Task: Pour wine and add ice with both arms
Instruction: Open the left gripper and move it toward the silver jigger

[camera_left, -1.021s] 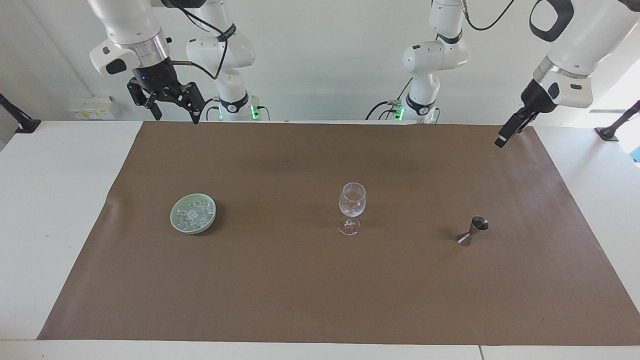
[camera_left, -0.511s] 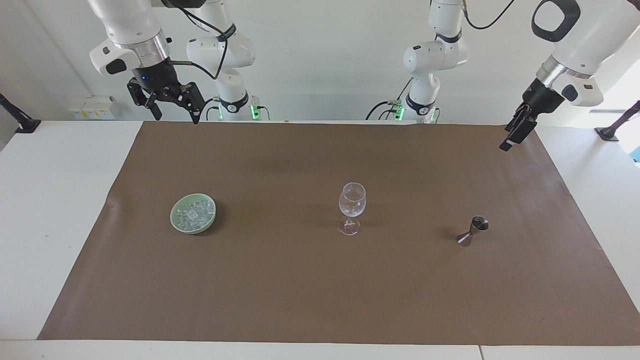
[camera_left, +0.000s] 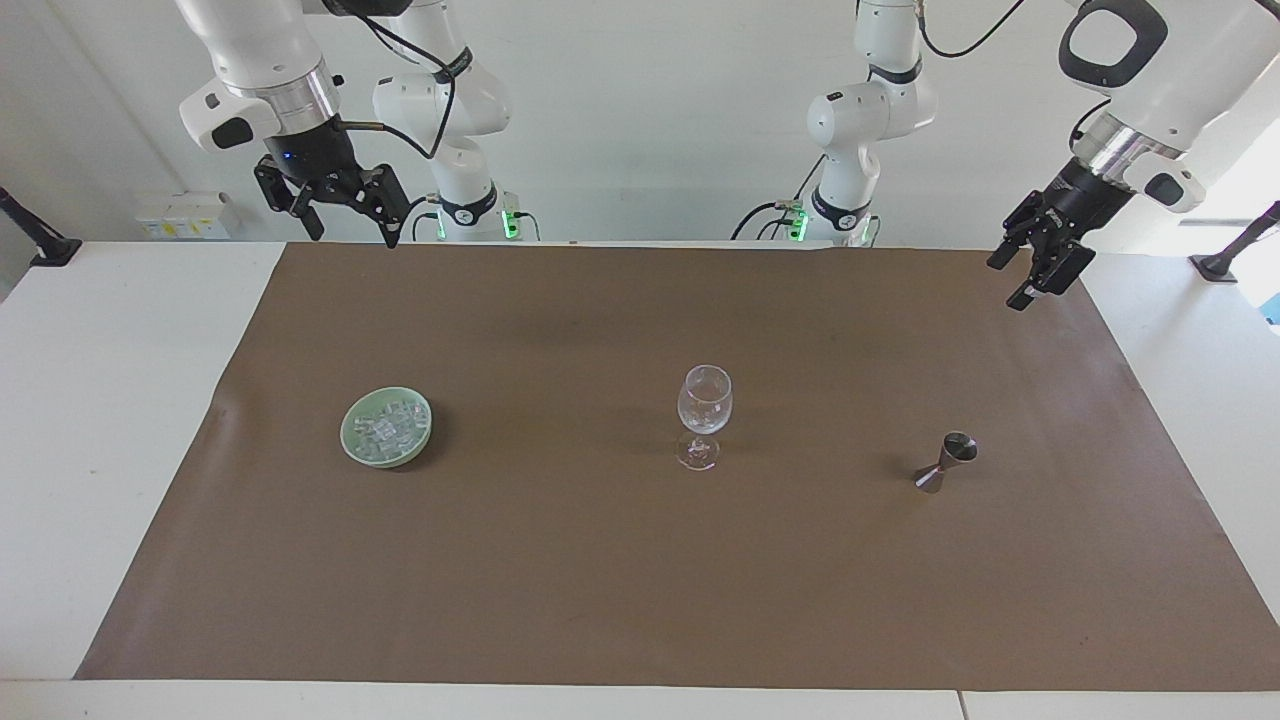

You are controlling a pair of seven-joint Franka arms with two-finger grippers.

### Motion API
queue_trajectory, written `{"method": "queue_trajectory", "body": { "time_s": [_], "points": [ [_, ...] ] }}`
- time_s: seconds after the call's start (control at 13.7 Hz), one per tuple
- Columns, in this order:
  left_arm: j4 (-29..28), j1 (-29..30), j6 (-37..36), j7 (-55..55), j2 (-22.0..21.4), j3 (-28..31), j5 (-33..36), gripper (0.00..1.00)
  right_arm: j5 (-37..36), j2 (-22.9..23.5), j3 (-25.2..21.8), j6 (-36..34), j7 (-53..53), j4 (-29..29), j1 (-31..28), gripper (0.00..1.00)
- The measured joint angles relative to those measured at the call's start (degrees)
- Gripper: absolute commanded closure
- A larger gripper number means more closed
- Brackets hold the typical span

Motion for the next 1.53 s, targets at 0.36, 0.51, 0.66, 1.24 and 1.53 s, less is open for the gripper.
{"method": "queue_trajectory", "body": {
  "time_s": [0.36, 0.51, 0.66, 1.24, 1.53],
  "points": [
    [-0.8, 1.0, 2.0, -6.6, 0.0, 0.0, -3.3, 0.00, 0.0, 0.0, 0.0, 0.0, 0.0, 0.0, 0.0, 0.00],
    [-1.4, 3.3, 2.2, -7.2, 0.0, 0.0, -5.8, 0.00, 0.0, 0.0, 0.0, 0.0, 0.0, 0.0, 0.0, 0.00],
    [-2.3, 4.8, 2.5, -7.6, 0.1, 0.1, -7.9, 0.00, 0.0, 0.0, 0.0, 0.0, 0.0, 0.0, 0.0, 0.00],
    [-3.9, 5.0, 9.6, -10.0, 6.2, -0.1, -13.8, 0.00, 0.0, 0.0, 0.0, 0.0, 0.0, 0.0, 0.0, 0.00],
    [-4.3, 5.1, 12.2, -10.1, 10.4, -0.1, -19.3, 0.00, 0.0, 0.0, 0.0, 0.0, 0.0, 0.0, 0.0, 0.00]
  ]
}}
